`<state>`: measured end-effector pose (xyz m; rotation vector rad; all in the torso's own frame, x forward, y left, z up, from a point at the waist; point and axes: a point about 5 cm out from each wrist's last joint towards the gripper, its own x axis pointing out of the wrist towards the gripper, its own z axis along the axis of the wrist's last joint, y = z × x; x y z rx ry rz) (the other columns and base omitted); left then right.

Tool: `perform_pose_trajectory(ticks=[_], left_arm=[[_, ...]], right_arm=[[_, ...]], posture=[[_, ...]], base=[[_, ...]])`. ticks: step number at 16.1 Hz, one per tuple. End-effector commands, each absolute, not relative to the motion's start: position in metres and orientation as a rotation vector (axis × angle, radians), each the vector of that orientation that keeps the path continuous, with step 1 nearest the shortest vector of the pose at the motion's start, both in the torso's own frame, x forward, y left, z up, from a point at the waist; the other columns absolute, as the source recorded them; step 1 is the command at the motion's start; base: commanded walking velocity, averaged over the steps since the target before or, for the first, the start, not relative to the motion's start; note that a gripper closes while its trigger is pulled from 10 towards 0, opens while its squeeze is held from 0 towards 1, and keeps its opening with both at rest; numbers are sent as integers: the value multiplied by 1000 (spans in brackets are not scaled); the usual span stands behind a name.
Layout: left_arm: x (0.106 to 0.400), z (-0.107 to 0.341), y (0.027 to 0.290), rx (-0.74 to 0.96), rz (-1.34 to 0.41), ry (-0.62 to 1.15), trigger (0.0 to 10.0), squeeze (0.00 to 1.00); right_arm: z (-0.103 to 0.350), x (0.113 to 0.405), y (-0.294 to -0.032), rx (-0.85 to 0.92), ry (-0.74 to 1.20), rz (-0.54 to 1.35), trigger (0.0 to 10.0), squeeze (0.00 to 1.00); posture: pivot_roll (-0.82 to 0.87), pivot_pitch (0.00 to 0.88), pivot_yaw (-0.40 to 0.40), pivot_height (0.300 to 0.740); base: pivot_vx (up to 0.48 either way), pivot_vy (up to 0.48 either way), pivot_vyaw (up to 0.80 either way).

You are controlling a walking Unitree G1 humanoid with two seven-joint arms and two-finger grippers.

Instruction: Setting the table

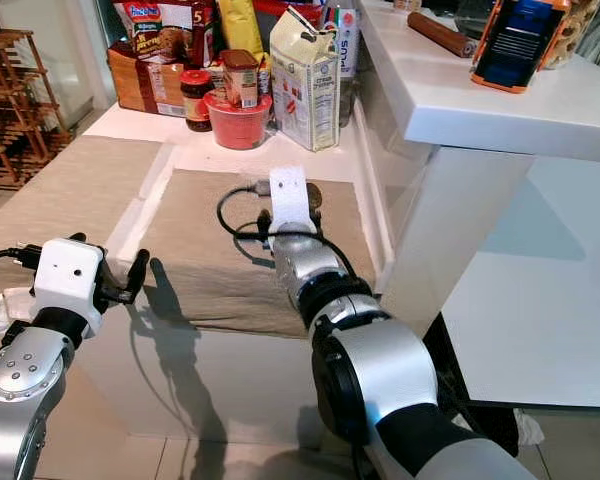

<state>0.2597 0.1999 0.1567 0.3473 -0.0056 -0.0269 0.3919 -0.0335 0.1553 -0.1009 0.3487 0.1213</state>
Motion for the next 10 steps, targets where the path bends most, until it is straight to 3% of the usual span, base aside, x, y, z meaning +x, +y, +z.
perform_pose_trajectory(ticks=[1, 6, 7, 10], left_arm=[[259, 158, 200, 355, -26, -10, 10000, 0], [259, 159, 201, 360, -24, -11, 10000, 0], [259, 159, 201, 360, -24, -10, 10000, 0], [259, 159, 201, 361, -25, -10, 10000, 0]], right_arm=[[147, 389, -35, -79, 400, 113, 10000, 0], [144, 387, -33, -70, 411, 119, 10000, 0], [143, 387, -33, -70, 411, 122, 0, 0], [142, 386, -32, -66, 413, 130, 0, 0]], posture=[[226, 0, -72, 736], [230, 0, -70, 736], [230, 0, -69, 736], [229, 0, -68, 736]], base=[[0, 0, 0], [0, 0, 0], [0, 0, 0], [0, 0, 0]])
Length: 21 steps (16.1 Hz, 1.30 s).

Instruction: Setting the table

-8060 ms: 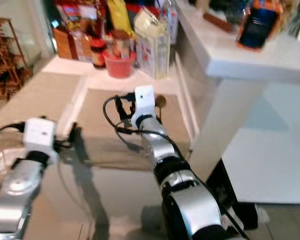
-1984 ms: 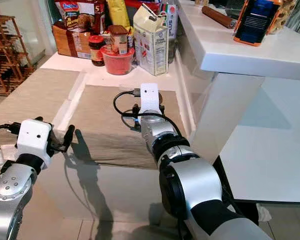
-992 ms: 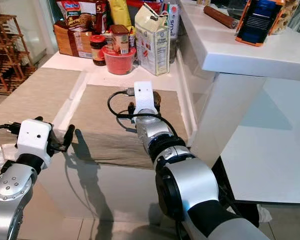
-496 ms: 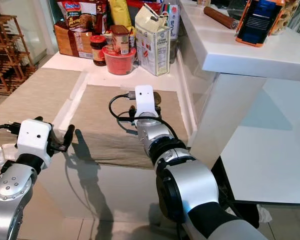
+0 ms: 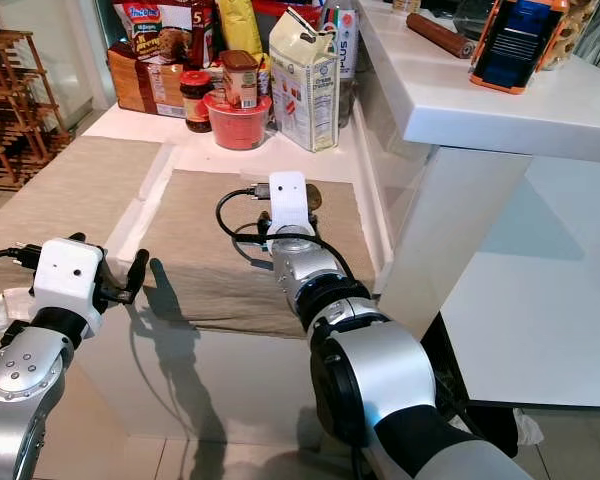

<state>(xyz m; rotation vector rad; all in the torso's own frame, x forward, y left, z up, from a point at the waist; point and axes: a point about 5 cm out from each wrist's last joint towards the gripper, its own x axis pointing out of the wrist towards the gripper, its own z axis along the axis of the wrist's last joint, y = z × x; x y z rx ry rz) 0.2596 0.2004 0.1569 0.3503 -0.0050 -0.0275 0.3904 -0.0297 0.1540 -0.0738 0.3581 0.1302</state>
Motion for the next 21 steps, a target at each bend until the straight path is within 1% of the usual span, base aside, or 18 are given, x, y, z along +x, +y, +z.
perform_pose_trajectory(ticks=[1, 9, 13, 17, 21], left_arm=[[259, 159, 201, 361, -26, -10, 10000, 0], [260, 160, 201, 358, -28, -8, 10000, 0], [260, 161, 201, 360, -28, -9, 10000, 0], [260, 160, 202, 360, -25, -9, 10000, 0], [261, 160, 203, 362, -27, -11, 10000, 0]], right_arm=[[142, 386, -32, -66, 414, 131, 0, 0], [139, 385, -32, -56, 424, 136, 0, 0], [145, 387, -31, -71, 382, 132, 0, 0], [186, 399, -28, -132, 151, 110, 0, 0], [205, 402, -24, -148, 47, 107, 0, 0]], posture=[[227, 0, -67, 736], [225, 0, -65, 736], [223, 0, -60, 736], [223, 0, -58, 736], [220, 0, -56, 736]], base=[[0, 0, 0], [0, 0, 0], [0, 0, 0], [0, 0, 0], [0, 0, 0]])
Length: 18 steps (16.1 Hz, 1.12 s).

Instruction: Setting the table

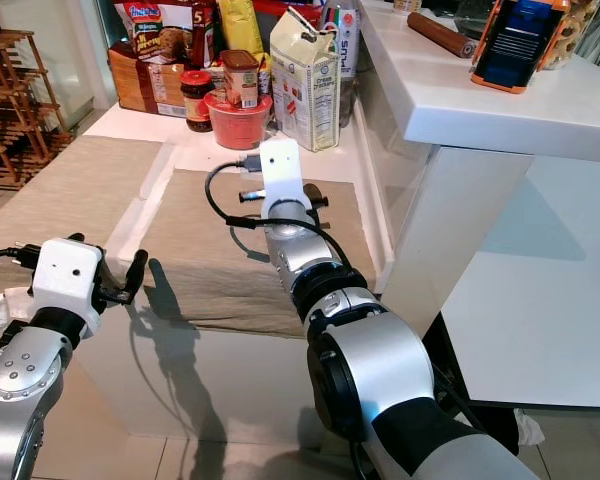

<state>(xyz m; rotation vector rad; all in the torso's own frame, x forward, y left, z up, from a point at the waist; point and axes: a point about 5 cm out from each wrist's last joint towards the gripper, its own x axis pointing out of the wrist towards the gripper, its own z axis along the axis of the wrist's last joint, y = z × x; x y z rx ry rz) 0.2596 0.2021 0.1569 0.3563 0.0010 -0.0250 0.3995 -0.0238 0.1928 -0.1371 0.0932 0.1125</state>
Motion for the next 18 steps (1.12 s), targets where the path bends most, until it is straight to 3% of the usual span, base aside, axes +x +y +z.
perform_pose_trajectory(ticks=[1, 2, 3, 18], left_arm=[[261, 160, 202, 362, -28, -11, 10000, 0], [262, 160, 202, 363, -30, -12, 10000, 0], [262, 160, 202, 363, -30, -12, 10000, 0], [261, 161, 202, 372, -29, -13, 10000, 0]], right_arm=[[206, 402, -23, -133, 46, 118, 0, 0], [204, 402, -24, -139, 54, 113, 0, 0], [196, 401, -26, -95, 112, 119, 10000, 1000], [201, 403, -28, -98, 80, 108, 10000, 1000]], posture=[[220, 0, -57, 736], [221, 0, -58, 736], [223, 0, -60, 736], [226, 0, -61, 736]], base=[[0, 0, 0], [0, 0, 0], [0, 0, 0], [0, 0, 0]])
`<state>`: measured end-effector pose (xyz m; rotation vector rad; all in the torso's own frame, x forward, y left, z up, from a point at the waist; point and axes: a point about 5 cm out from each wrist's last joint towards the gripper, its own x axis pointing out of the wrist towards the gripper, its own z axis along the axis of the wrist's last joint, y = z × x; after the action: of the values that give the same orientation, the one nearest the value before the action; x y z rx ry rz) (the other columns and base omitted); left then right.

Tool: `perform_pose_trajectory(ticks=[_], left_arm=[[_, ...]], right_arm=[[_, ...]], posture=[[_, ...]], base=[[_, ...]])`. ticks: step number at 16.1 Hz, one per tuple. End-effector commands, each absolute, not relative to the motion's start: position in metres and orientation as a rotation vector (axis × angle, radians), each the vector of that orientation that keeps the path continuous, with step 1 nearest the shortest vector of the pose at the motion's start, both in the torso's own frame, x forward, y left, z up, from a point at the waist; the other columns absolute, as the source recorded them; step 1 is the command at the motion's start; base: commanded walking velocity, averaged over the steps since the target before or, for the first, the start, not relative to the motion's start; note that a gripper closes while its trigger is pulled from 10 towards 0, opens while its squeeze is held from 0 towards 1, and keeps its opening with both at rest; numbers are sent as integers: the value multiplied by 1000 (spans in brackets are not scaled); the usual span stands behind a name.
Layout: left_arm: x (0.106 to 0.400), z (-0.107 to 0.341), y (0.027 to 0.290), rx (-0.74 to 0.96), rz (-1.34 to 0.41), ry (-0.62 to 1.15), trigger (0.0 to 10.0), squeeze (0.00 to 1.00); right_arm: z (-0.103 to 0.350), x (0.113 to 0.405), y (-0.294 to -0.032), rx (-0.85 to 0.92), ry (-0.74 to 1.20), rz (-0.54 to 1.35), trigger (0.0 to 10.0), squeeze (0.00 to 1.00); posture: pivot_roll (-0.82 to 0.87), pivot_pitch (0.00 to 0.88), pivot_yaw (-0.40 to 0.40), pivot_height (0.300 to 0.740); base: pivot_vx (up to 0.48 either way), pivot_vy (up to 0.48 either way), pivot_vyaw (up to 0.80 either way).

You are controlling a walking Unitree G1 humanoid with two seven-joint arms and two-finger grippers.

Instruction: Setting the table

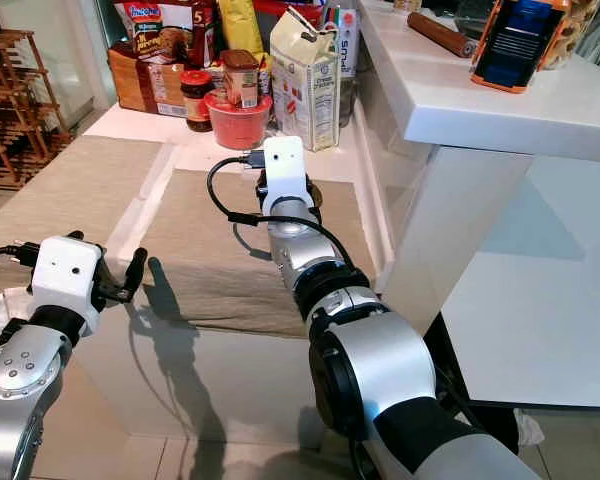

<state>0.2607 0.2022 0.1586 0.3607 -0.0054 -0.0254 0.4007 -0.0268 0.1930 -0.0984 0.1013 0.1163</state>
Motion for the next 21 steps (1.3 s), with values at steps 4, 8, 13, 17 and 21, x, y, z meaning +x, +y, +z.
perform_pose_trajectory(ticks=[4, 8, 13, 17, 21], left_arm=[[261, 161, 202, 372, -29, -13, 10000, 0], [257, 159, 199, 390, -41, -11, 10000, 0], [256, 160, 200, 390, -32, -13, 10000, 0], [256, 161, 199, 393, -34, -15, 10000, 0], [252, 161, 198, 370, -28, -13, 10000, 0]], right_arm=[[201, 403, -28, -98, 80, 108, 10000, 1000], [206, 408, -37, -64, 120, 85, 10000, 0], [191, 406, -44, -77, 194, 72, 10000, 0], [177, 402, -42, -83, 242, 90, 10000, 0], [172, 400, -41, -101, 249, 101, 10000, 0]], posture=[[226, 0, -61, 736], [250, 0, -80, 736], [253, 0, -84, 736], [259, 0, -84, 736], [266, 0, -89, 736]], base=[[0, 0, 0], [0, 0, 0], [0, 0, 0], [0, 0, 0], [0, 0, 0]])
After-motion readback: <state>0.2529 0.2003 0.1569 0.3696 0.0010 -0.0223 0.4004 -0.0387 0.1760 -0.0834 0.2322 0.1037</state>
